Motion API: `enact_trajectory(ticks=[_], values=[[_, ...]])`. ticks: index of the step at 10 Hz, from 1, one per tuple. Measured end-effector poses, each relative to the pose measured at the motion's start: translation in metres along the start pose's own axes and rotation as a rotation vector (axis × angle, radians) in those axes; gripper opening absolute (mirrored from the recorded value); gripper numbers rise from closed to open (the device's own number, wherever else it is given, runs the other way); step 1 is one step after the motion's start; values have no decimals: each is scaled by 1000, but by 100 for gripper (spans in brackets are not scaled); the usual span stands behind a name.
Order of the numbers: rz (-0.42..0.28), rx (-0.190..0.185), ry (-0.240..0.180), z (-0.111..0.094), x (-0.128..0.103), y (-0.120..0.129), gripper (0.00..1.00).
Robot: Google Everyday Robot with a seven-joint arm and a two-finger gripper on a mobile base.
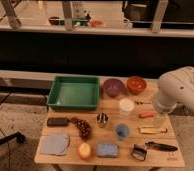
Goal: Place grapes in metal cup
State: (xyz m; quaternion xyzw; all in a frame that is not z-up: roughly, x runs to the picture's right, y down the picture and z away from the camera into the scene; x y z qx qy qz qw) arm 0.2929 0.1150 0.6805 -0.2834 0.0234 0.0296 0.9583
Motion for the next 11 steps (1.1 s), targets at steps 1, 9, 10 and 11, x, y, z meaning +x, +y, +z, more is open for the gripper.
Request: enact_trajectory(ticks=[1, 9, 10, 11], values=[[0, 0, 0, 0, 0, 0, 80], [-169, -1, -70, 17, -107, 13, 80], [-194, -10, -99, 19, -131, 13, 80], [-210, -33, -135, 20, -156, 13, 80]])
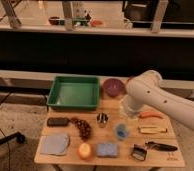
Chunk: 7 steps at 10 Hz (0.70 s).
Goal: Place grapes in metal cup
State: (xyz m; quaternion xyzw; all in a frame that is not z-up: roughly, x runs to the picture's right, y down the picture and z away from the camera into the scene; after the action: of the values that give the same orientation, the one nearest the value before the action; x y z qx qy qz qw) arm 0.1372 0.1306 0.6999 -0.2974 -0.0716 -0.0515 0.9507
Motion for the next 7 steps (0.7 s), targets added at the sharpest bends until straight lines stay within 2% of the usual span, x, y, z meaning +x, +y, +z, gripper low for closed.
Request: enact_trajectory(ticks=[1, 2, 7], values=[[-16, -28, -27, 3, -23, -2, 80], [-17, -36, -35, 3, -27, -2, 80], [-15, -41, -35, 4, -26, 0, 80]])
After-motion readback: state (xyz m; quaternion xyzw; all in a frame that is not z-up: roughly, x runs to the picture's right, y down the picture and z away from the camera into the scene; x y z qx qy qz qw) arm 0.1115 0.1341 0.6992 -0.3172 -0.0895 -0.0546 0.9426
